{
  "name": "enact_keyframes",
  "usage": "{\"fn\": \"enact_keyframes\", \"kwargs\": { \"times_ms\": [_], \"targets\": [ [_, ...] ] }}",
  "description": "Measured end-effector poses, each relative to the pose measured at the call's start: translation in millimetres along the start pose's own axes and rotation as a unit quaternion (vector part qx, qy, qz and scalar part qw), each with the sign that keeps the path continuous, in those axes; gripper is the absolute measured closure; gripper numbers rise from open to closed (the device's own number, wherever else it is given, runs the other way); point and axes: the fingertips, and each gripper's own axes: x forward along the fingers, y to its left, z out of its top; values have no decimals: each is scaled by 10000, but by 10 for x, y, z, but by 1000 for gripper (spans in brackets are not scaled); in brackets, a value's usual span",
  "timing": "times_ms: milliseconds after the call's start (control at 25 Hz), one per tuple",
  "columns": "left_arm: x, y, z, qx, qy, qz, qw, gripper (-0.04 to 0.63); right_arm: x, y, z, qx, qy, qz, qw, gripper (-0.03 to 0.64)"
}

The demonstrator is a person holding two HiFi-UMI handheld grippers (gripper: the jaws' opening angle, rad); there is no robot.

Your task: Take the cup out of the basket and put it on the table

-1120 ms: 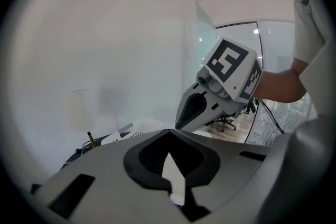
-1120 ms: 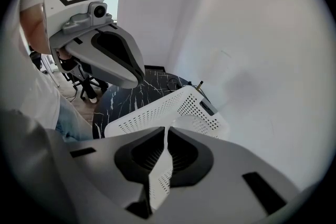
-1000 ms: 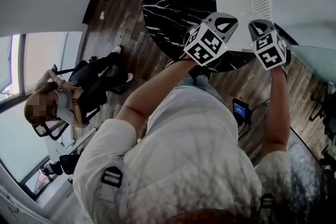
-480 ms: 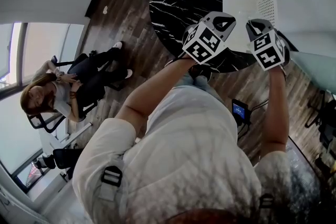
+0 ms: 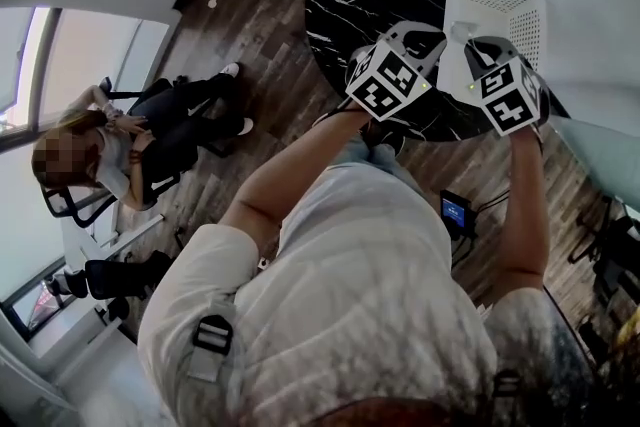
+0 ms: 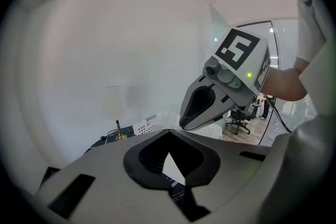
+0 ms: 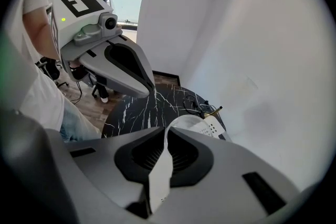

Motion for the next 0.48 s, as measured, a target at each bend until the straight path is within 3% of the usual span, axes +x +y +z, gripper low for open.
{"fn": "enact_keyframes", "kwargs": {
  "times_ms": [480],
  "targets": [
    [-384,283,-238,-230,74,467,9986,589,159,242,434,-470,-101,285,9984,592]
  ]
}}
